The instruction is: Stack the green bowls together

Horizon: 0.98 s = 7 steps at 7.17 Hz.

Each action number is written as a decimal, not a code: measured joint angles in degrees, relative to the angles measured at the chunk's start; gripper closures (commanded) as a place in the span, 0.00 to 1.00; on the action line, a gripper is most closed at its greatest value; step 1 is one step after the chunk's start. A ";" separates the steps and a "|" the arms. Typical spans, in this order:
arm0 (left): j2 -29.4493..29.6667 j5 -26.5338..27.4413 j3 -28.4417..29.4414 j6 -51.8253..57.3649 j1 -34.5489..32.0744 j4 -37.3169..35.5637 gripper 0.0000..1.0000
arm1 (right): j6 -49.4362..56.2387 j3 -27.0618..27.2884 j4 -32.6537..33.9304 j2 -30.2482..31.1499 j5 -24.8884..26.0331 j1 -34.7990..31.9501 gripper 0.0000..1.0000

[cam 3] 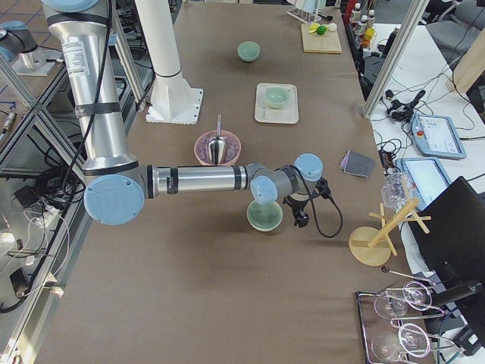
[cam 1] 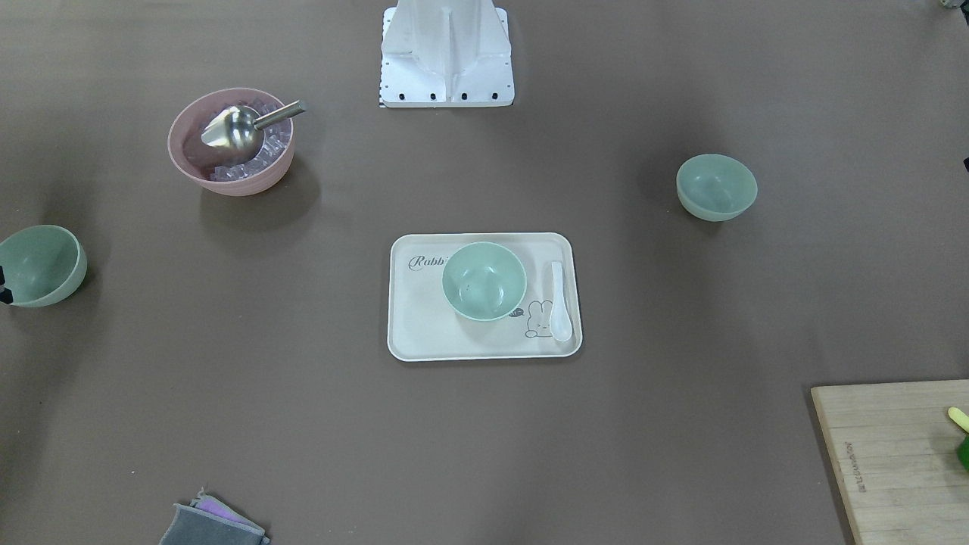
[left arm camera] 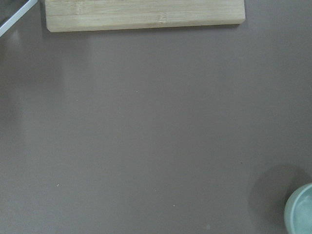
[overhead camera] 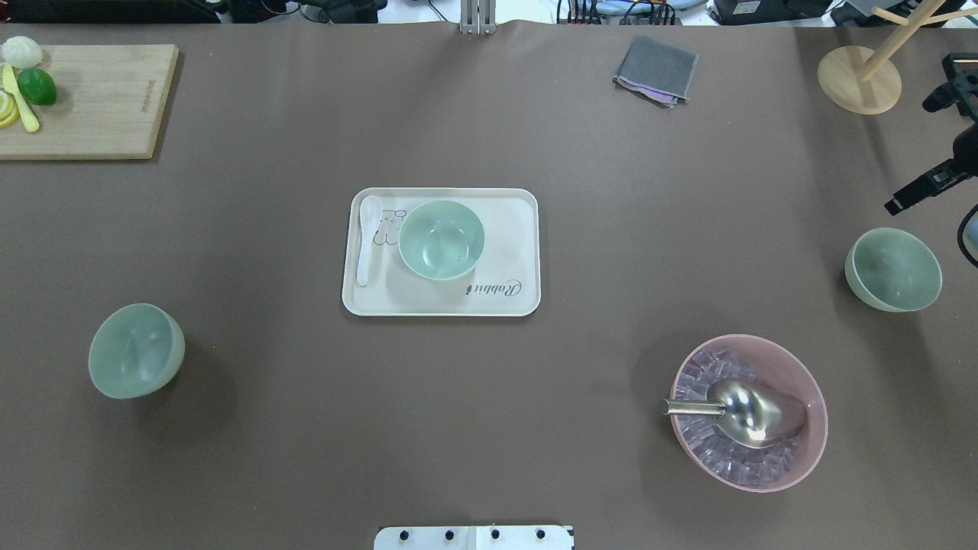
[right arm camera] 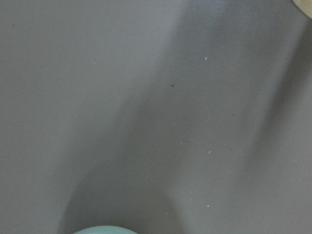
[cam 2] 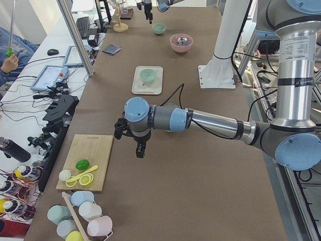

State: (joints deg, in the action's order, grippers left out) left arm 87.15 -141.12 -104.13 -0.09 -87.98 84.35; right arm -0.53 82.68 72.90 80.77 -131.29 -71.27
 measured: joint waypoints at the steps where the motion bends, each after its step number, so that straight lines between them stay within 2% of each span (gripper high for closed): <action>1: 0.30 0.16 0.17 -0.06 0.03 0.03 0.02 | 0.00 0.00 0.03 -0.10 1.93 0.35 0.00; 3: 1.54 1.50 0.38 -0.73 0.34 0.10 0.02 | 0.00 0.07 0.04 0.08 2.99 0.54 0.00; 5: 3.25 9.07 0.28 -1.12 2.84 0.19 0.02 | 0.00 0.22 0.03 -0.04 3.31 0.18 0.00; 7: 3.62 11.81 -0.41 -1.15 4.63 1.86 0.02 | -0.16 0.14 -0.15 -0.34 3.40 -1.03 0.00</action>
State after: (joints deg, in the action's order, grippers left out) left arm 90.77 -129.31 -104.54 -1.24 -83.35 86.21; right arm -0.69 82.81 72.75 80.42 -127.90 -72.30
